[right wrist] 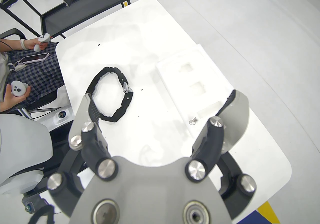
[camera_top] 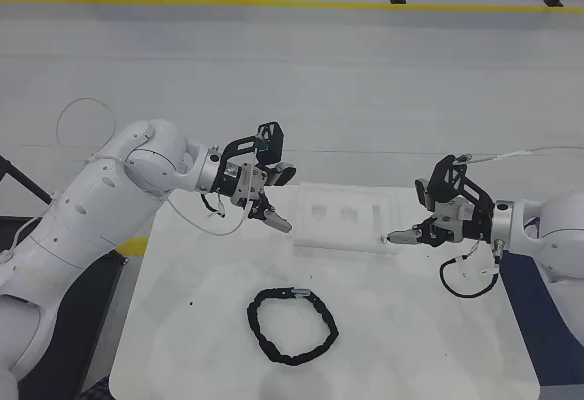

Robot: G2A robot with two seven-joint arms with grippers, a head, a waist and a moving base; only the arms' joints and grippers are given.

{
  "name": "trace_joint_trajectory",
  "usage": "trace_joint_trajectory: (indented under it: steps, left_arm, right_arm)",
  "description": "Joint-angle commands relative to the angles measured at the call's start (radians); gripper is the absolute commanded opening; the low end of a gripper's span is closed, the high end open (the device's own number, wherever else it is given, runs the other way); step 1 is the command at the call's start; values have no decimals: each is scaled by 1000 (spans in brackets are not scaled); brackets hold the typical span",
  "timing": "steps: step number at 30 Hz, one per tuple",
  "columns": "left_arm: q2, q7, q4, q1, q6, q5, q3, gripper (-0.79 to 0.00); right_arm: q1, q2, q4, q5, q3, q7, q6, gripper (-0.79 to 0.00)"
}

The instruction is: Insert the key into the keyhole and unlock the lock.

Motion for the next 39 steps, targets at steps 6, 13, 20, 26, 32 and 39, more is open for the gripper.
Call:
trace_joint_trajectory:
  steps: [6,13,20,26,32,39]
  left_arm:
    - [0,0,0,0,0,0,0,-1]
    - [0,0,0,0,0,0,0,0]
    - [0,0,0,0,0,0,0,0]
    - [0,0,0,0,0,0,0,0]
    - [0,0,0,0,0,0,0,0]
    - [0,0,0,0,0,0,0,0]
  right_arm:
    - [0,0,0,0,0,0,0,0]
    - [0,0,0,0,0,0,0,-1]
    - [0,0,0,0,0,0,0,0]
    - [-40,-4,20,-121,-19,-74,63,0]
    - [-29,-13,88,-162,-63,-81,165,0]
    - [5,-45,155,-175,-174,-121,330,0]
